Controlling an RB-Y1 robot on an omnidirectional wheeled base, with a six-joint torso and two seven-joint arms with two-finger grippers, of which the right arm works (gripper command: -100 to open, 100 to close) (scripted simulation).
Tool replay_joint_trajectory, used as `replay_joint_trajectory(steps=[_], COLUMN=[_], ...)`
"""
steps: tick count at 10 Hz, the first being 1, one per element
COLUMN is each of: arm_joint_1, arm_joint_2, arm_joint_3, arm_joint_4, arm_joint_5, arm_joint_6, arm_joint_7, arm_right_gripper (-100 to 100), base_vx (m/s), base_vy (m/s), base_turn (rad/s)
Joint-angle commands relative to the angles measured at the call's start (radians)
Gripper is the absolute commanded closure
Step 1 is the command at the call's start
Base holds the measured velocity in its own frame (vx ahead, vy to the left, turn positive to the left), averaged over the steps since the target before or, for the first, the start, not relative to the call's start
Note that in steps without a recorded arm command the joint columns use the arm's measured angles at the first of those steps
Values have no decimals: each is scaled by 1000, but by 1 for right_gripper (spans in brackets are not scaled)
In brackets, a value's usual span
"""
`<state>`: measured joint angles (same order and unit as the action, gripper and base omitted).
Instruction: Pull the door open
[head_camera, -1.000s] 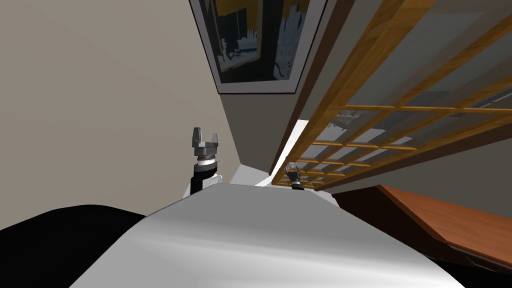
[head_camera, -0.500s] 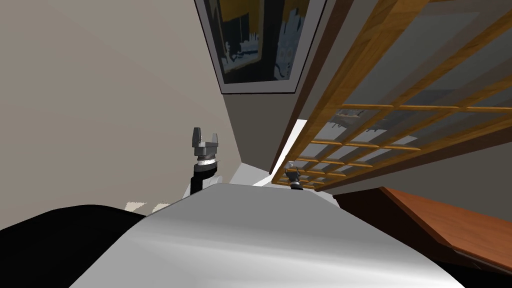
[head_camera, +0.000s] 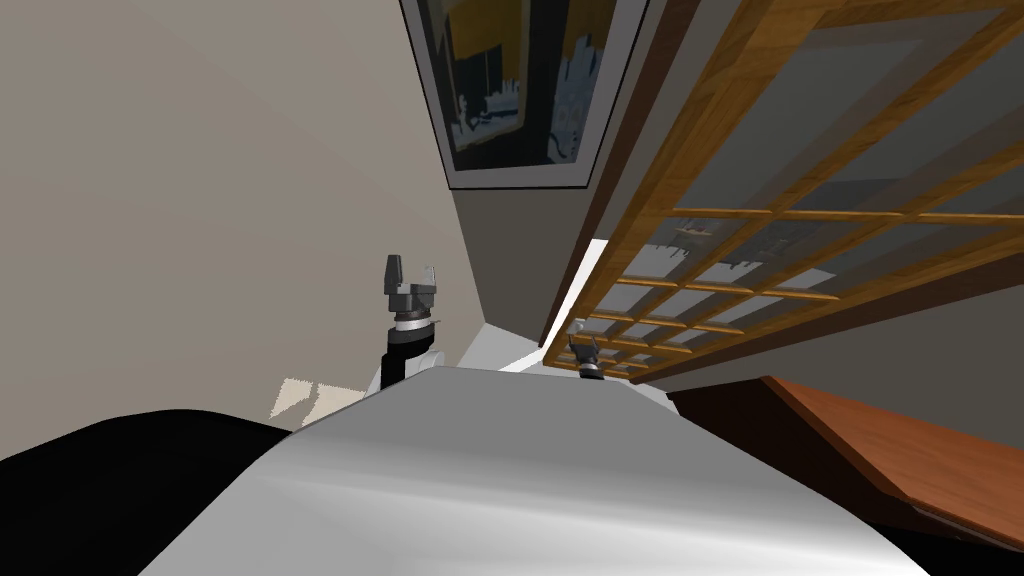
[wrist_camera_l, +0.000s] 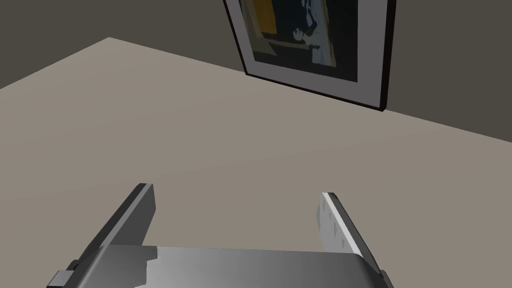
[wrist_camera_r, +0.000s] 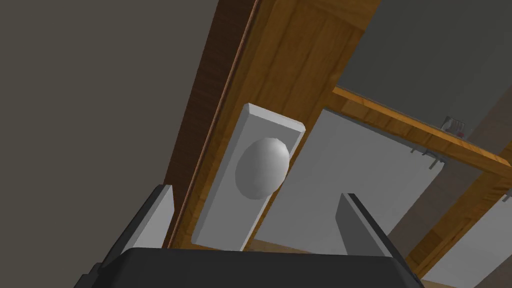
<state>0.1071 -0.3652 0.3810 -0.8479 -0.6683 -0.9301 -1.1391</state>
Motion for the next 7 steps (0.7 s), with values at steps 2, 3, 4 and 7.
replay_joint_trajectory(steps=[2, 3, 4, 7], arm_joint_1=[8, 12, 15, 23], arm_joint_2=[2, 4, 5, 8], arm_joint_3=[10, 16, 22, 34], arm_joint_4=[-18, -27, -35, -54], arm_joint_5=[-28, -45, -60, -93], arm_joint_6=[5, 8, 11, 16], arm_joint_7=[-64, -98, -126, -198], arm_right_gripper=[-100, -100, -100, -100], base_vx=[-64, -52, -65, -68], base_vy=[-23, -28, -43, -36], base_turn=[59, 39, 79, 57])
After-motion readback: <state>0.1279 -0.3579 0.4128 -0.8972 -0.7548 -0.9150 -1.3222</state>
